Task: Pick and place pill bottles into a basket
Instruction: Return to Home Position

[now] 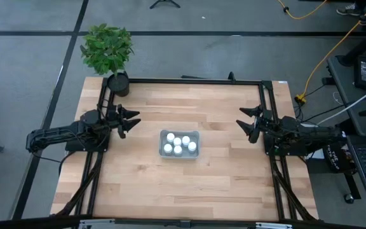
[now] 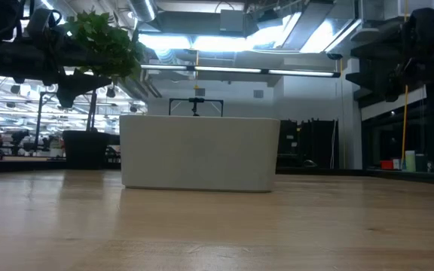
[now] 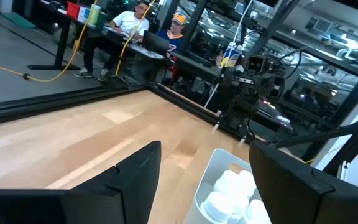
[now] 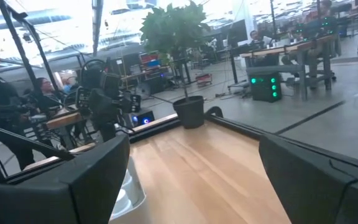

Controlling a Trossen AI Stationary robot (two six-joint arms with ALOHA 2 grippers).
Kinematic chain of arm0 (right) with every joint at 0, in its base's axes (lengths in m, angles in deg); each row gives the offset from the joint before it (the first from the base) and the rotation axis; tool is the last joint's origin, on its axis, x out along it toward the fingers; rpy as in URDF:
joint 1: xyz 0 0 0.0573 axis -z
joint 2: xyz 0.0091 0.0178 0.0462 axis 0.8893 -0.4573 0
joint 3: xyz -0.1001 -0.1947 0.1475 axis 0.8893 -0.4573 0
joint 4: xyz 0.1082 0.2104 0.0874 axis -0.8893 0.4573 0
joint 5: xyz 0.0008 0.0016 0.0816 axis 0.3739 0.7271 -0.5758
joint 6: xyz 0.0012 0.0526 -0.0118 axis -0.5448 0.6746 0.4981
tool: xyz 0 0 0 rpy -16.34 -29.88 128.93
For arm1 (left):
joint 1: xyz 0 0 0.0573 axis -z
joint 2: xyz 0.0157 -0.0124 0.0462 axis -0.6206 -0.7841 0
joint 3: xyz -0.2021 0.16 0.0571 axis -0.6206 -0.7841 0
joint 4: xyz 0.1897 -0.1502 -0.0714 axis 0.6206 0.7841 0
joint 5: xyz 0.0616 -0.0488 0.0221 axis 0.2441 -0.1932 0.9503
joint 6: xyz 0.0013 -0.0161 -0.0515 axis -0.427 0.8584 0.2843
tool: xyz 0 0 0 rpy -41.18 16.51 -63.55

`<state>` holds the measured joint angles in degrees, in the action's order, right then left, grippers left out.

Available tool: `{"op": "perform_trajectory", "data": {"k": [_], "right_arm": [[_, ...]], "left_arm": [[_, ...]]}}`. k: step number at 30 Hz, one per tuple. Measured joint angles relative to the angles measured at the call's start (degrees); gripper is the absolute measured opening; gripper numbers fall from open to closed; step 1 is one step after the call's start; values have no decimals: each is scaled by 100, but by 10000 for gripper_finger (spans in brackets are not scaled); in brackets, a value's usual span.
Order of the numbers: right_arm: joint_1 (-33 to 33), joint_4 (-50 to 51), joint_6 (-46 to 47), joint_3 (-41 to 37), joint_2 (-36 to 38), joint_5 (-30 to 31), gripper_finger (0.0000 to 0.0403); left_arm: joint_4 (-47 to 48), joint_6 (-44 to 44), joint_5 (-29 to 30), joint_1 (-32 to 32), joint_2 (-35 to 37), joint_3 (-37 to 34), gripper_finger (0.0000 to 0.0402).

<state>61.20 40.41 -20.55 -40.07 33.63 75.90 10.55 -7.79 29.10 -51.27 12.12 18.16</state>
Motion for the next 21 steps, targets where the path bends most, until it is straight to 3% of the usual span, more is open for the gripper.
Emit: {"op": "perform_trajectory", "data": {"k": [12,21], "right_arm": [[-2,299,0,-2,0,-15,359],[-112,359,-1,-2,-484,-15,359]], "left_arm": [[10,0,-8,6,-1,0,237],[69,-2,-417,303,-491,2,237]]}}
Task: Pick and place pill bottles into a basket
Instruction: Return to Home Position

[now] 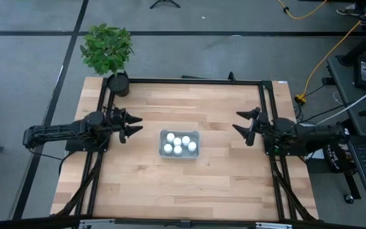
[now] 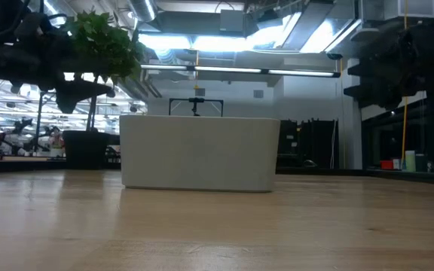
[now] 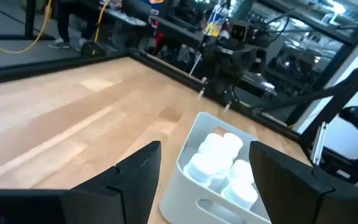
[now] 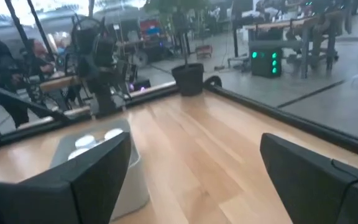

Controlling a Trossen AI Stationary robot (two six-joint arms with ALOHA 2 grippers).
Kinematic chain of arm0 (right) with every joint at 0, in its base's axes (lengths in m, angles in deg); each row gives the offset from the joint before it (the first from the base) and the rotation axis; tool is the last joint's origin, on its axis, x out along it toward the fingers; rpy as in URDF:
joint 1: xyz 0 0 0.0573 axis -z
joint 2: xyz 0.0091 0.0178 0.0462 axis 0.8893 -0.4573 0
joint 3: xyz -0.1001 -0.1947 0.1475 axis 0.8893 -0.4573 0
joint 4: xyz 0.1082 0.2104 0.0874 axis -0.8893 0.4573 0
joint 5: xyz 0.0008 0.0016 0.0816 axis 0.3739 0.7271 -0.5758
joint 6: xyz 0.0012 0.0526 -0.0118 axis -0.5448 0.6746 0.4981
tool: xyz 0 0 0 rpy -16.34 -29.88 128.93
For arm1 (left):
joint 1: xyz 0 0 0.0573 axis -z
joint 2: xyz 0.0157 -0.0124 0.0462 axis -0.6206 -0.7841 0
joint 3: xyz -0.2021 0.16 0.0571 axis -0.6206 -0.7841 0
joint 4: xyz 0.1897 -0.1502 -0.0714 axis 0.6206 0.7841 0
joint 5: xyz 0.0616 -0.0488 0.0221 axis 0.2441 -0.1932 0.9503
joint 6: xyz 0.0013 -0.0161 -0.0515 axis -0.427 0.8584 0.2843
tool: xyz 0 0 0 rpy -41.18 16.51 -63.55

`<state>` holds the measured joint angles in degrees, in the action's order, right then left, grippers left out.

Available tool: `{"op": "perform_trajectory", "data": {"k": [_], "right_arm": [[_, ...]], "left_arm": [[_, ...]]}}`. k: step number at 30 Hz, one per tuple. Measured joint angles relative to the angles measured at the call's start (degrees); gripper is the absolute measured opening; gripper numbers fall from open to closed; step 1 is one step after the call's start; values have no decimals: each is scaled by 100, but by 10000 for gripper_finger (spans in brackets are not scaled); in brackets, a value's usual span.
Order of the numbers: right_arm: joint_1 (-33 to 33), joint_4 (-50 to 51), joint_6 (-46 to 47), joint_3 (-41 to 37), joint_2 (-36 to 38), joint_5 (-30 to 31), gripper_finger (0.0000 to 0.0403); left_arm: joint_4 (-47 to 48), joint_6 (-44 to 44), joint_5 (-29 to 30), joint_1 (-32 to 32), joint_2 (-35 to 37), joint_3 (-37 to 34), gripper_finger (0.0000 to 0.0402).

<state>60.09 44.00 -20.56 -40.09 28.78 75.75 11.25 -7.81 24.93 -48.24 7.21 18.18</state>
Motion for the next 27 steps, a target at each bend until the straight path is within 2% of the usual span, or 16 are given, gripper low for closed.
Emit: {"op": "perform_trajectory", "data": {"k": [10,12,15,17,21,27], "right_arm": [[-6,-9,1,1,-80,2,359],[-6,-19,0,2,-79,2,359],[-6,-31,-1,2,-67,2,359],[-6,-31,-1,2,-67,4,359],[-6,-39,0,2,-67,4,359],[-6,-38,1,2,-67,4,359]], "left_arm": [[9,-91,3,3,-102,0,237],[4,-1096,-115,9,-152,0,237],[-103,-3139,-678,87,-198,0,237],[-131,-3709,-831,123,-199,0,237],[-270,-3649,-706,116,-196,0,237],[-257,-3037,-527,117,-198,0,237]]}}
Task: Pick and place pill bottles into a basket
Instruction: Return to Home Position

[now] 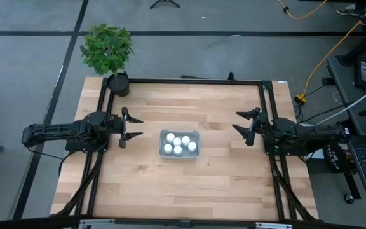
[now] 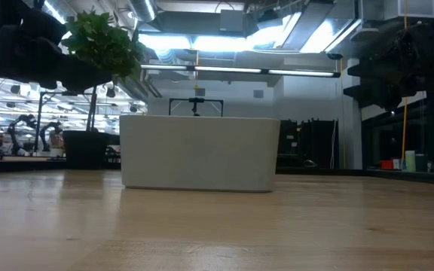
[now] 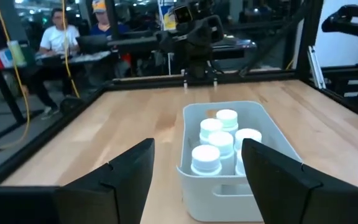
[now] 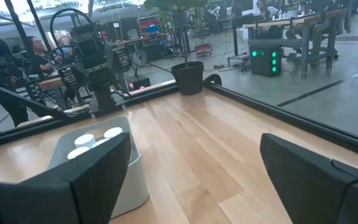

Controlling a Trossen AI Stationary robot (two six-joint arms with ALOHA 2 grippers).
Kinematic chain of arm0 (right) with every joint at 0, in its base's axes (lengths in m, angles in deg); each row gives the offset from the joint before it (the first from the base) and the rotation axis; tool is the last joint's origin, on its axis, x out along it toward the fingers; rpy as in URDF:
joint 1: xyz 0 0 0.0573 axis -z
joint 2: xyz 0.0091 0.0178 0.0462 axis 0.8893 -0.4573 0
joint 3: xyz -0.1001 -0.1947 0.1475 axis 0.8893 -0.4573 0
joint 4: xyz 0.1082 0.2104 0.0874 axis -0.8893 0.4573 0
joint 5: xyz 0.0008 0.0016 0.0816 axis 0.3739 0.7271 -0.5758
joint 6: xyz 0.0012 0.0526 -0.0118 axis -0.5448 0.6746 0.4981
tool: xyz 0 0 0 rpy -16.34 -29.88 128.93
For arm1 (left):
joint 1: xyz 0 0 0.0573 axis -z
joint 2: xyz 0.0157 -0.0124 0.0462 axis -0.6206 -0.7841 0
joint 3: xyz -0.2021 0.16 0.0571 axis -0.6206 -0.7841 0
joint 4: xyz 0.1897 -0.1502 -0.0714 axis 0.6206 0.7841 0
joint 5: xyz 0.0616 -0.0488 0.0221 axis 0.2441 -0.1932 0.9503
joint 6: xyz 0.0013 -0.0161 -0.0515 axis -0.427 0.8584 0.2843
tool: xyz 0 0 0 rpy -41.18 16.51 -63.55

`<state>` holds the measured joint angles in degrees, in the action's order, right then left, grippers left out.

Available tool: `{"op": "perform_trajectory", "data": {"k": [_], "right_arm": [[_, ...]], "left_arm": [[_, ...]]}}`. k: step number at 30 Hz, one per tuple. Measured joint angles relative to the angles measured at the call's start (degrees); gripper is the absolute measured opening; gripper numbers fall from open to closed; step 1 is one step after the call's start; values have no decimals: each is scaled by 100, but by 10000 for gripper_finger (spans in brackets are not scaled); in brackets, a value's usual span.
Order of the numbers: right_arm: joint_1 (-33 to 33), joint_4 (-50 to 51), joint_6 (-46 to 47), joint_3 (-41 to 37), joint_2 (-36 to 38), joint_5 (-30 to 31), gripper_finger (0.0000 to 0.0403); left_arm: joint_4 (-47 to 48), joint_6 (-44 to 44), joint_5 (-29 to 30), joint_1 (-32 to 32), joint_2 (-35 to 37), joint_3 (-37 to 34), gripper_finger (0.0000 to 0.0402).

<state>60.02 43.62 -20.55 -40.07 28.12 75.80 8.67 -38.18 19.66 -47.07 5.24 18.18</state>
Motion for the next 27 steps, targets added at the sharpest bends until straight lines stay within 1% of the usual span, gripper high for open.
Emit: {"op": "perform_trajectory", "data": {"k": [5,18,20,24,25,27], "right_arm": [[0,0,-1,0,0,0,359],[2,0,-54,0,2,-67,359],[29,29,-311,0,32,-550,359],[216,140,-864,0,191,-1846,359],[248,161,-922,0,246,-2053,359],[283,225,-1003,0,367,-2196,359]], "left_arm": [[20,224,0,0,0,0,237],[24,235,4,0,0,0,237],[24,235,4,0,1,0,237],[25,235,7,0,0,0,237],[26,236,9,0,0,0,237],[26,235,9,0,0,0,237]]}}
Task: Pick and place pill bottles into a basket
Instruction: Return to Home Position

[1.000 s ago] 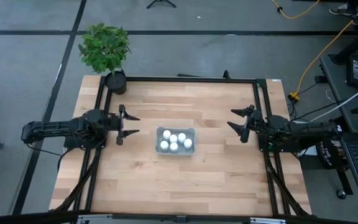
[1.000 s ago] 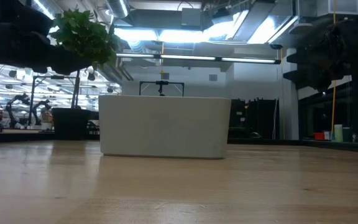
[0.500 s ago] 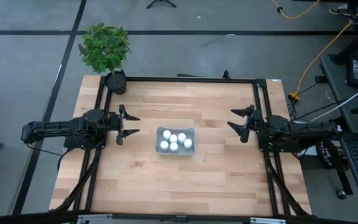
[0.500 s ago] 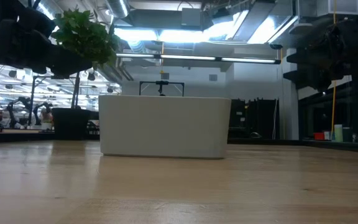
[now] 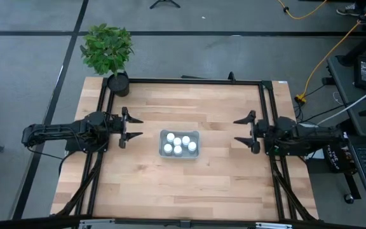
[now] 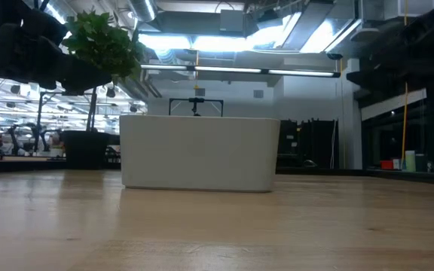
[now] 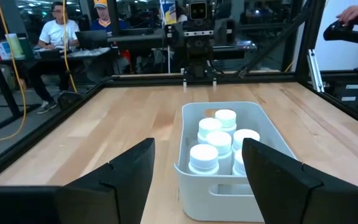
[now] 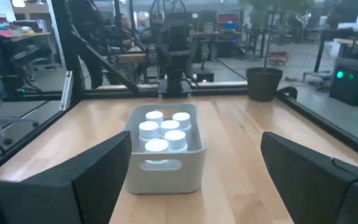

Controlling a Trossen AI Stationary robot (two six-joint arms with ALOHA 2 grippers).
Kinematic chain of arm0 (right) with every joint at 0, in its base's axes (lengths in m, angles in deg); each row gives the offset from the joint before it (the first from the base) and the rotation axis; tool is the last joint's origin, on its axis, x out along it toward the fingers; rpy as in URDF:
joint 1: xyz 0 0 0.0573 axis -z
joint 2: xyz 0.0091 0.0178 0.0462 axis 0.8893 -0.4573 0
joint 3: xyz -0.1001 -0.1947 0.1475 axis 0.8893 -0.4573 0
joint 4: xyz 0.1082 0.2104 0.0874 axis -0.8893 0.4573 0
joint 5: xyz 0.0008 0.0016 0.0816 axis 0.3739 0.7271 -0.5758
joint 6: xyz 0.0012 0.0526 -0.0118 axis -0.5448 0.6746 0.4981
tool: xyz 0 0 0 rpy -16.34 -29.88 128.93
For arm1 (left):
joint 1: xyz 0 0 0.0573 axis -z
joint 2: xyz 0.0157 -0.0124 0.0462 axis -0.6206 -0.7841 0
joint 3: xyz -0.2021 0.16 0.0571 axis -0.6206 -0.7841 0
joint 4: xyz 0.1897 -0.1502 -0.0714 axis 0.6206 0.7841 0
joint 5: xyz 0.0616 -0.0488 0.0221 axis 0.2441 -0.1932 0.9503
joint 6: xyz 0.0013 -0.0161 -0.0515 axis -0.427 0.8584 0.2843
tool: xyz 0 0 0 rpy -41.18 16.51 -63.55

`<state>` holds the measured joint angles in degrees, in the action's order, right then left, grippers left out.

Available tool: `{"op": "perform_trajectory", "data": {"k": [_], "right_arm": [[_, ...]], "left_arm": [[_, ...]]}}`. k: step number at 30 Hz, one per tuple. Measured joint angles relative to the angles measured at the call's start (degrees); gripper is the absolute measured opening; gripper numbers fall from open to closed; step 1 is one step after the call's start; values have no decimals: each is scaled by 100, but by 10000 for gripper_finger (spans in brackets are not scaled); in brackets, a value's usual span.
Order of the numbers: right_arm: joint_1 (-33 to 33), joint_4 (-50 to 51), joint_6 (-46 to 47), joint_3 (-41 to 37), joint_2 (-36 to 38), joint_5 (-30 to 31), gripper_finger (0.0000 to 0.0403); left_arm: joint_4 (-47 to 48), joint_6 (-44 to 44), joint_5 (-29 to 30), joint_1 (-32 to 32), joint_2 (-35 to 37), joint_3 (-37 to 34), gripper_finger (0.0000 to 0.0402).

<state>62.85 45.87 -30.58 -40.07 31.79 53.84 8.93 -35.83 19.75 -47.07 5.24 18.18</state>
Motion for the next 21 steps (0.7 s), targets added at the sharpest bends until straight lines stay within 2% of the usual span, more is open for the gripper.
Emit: {"op": "perform_trajectory", "data": {"k": [21], "right_arm": [[4,57,-24,0,173,-1,359]], "left_arm": [[1,2,0,0,0,0,237]]}}
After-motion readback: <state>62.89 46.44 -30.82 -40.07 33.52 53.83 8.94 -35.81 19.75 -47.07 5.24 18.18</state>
